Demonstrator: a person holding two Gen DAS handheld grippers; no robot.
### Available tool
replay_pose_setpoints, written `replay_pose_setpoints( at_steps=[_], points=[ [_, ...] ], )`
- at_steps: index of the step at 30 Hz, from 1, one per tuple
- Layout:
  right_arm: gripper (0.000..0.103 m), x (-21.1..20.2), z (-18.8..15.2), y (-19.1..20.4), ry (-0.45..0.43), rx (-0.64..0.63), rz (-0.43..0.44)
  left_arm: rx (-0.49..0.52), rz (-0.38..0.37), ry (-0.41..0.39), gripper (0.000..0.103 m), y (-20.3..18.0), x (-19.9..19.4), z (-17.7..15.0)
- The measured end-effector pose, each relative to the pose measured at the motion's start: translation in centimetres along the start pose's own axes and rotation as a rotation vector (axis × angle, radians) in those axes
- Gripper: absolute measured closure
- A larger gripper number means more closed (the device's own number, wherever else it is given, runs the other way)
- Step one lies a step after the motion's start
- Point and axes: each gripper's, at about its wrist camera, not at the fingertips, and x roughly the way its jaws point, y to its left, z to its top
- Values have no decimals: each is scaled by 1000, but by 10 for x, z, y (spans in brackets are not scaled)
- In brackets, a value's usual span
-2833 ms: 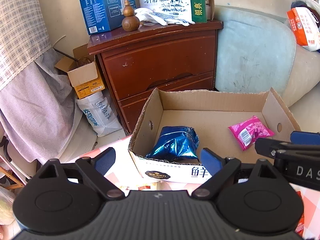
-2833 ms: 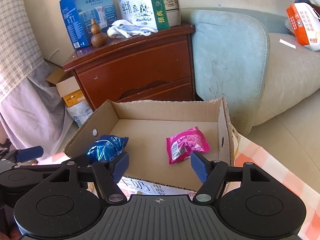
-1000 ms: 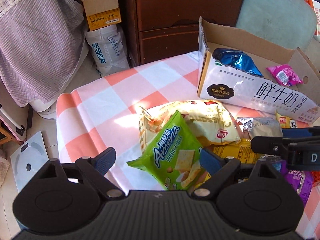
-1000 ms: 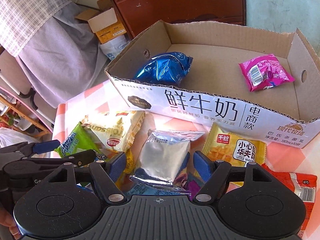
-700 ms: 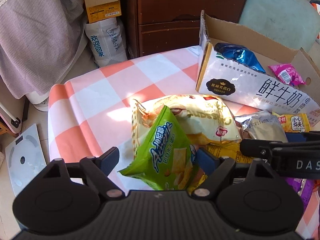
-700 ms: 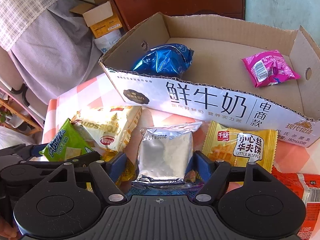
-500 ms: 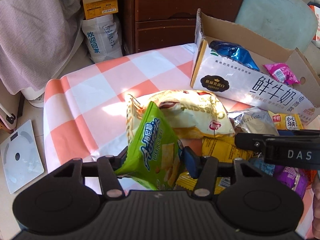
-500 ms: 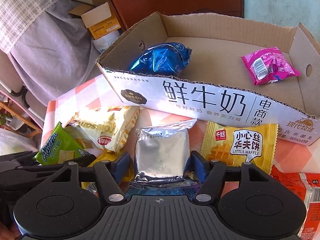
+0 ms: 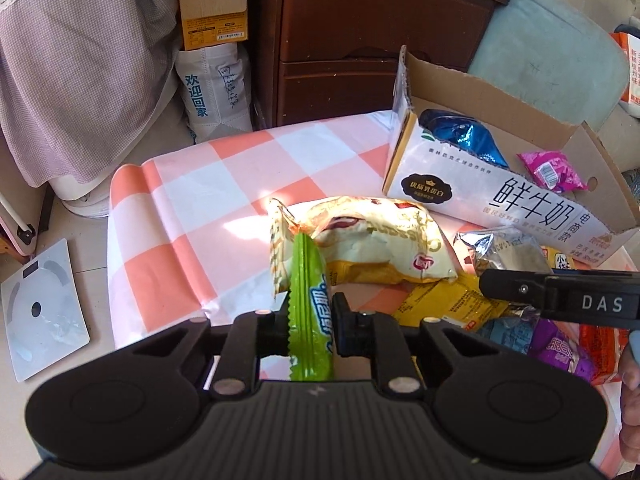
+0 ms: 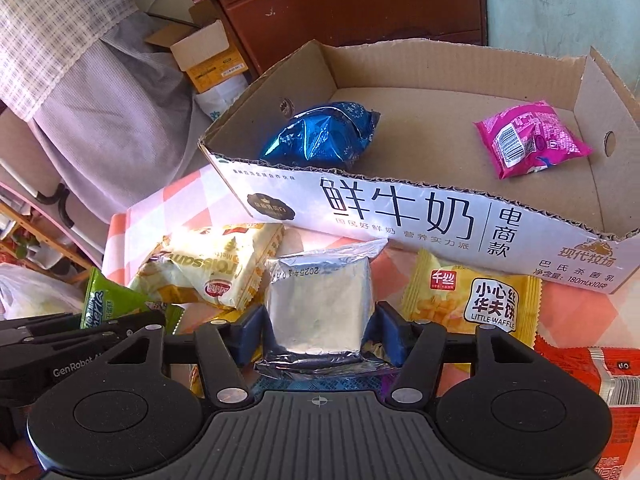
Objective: Organize snacks
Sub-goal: 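Grasp the green cracker bag with the left gripper while the right gripper grasps the silver foil packet, then carry the green bag and silver packet into the cardboard box and open both grippers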
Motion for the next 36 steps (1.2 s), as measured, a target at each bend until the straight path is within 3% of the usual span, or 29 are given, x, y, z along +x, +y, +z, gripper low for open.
replay_pose_setpoints(
  at_steps=[12, 25, 31, 36],
  points=[
    [44, -20, 1, 2, -29, -16, 40, 5, 10, -25, 92, 0, -7, 0],
    [44, -30, 2, -5, -38, 1, 75, 50, 14, -104, 93, -18, -25, 4],
    [44, -19, -4, -2, 43, -39, 67, 49, 19, -99, 93, -21, -25, 4],
    [42, -8, -6, -13, 70, 24, 57, 51, 16, -91, 93, -23, -24, 3]
  ],
)
